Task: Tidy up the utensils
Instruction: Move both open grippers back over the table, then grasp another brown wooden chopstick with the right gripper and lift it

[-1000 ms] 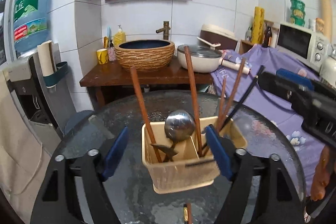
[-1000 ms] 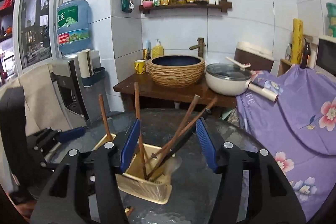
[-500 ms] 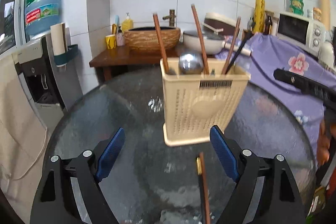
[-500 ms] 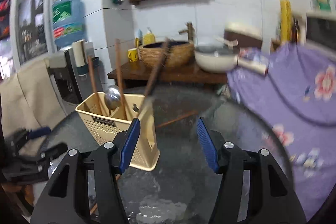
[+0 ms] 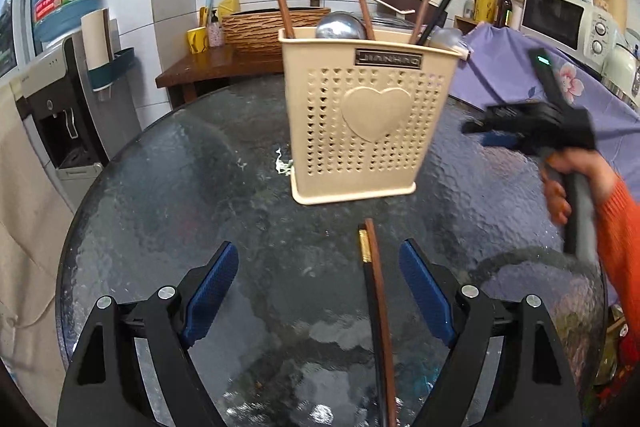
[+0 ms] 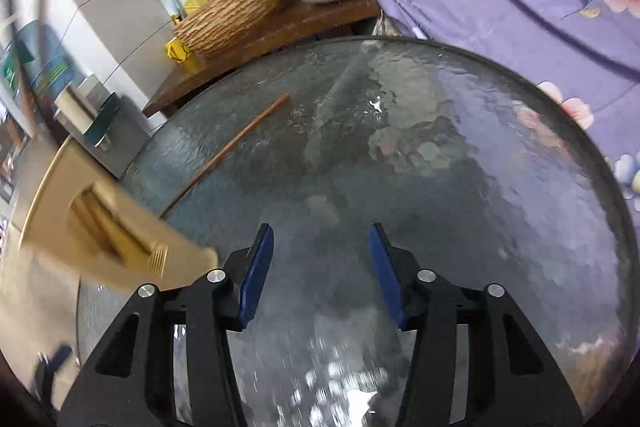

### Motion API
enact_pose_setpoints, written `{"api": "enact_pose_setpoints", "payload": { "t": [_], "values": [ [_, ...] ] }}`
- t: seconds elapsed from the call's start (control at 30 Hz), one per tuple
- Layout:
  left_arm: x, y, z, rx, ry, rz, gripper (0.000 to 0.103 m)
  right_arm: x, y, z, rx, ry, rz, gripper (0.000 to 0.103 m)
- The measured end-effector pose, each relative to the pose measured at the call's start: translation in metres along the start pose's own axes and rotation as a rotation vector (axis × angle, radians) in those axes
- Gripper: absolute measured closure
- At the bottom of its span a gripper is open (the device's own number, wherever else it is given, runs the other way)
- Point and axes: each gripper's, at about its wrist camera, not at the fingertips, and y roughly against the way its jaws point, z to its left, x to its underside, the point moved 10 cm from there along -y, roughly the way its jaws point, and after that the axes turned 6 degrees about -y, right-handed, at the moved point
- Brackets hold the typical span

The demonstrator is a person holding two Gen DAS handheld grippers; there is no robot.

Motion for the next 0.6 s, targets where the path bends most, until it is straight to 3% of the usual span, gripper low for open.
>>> {"api": "enact_pose_setpoints", "payload": {
  "t": [0.27,0.43,0.6],
  "values": [
    [0.006,0.016,-0.004,-0.035,-0.029,-0.036,0.023,-0.059,-0.071,0.048,0.000,0.020,0.083,0.064],
    [0.012,0.026,0.013,-0.086,-0.024,-0.044,0.023,-0.088,-0.122,0.073,0.083,0.056,0.154,0.066],
    [0.019,0.033,0.039,-0.145,-0.012,-0.042,0.022,-0.101,-0.152,0.082,0.089,0.030,0.201,0.073]
  ]
}}
